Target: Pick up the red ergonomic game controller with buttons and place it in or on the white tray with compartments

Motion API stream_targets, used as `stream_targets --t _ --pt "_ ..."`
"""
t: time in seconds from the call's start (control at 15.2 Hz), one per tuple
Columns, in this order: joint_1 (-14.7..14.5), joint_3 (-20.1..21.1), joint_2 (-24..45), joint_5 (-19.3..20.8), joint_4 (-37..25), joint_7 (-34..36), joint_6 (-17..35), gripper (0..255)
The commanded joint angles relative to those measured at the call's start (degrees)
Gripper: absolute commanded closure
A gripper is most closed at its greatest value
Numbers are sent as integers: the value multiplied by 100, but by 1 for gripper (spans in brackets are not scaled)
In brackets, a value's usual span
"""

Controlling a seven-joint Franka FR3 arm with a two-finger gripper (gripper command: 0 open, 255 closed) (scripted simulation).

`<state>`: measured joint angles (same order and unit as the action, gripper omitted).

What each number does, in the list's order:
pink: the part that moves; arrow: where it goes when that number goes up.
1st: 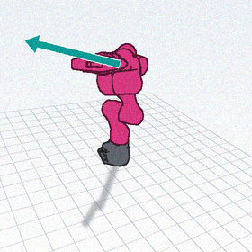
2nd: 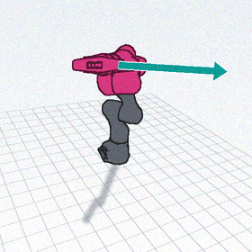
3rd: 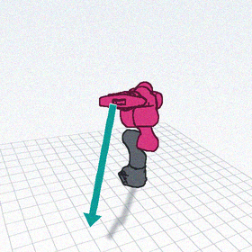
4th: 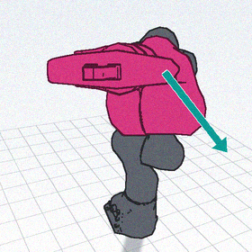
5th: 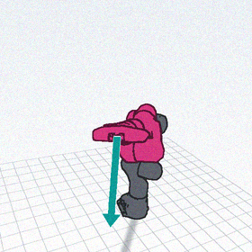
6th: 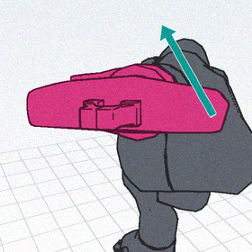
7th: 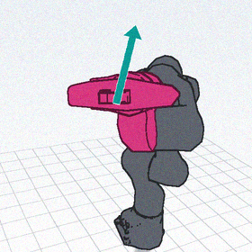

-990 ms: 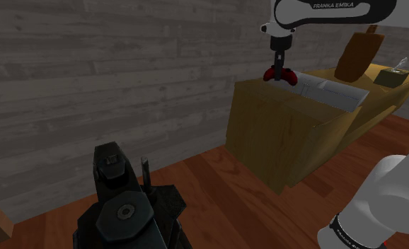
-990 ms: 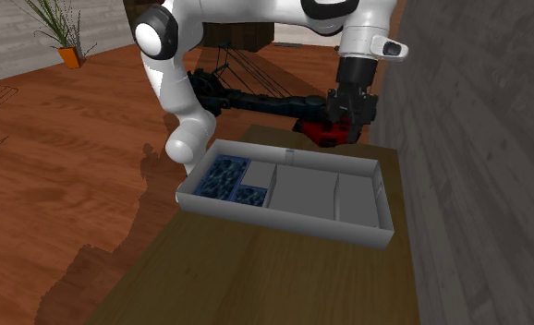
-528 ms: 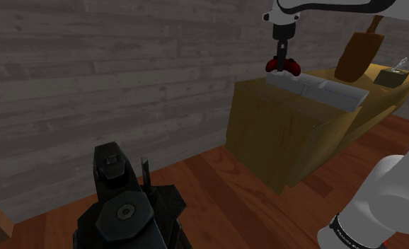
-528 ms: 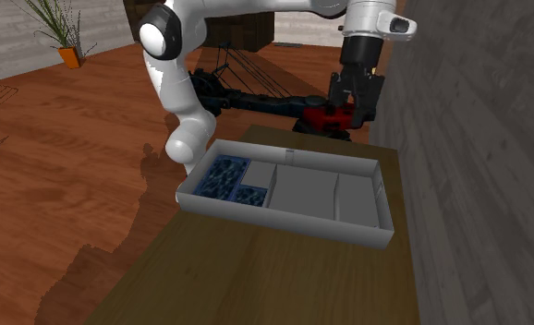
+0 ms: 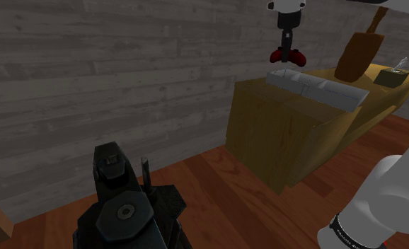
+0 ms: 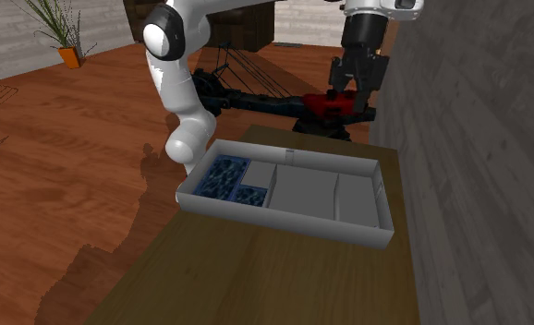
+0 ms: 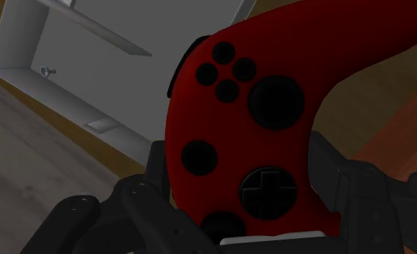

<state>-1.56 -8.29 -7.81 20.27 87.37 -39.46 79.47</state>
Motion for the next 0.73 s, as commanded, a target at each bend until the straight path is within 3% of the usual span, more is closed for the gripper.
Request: stream_targets --t 0.0,0.66 --pt "80 -105 -139 35 136 -177 62 255" --pt "594 -925 -699 259 703 -1416 549 255"
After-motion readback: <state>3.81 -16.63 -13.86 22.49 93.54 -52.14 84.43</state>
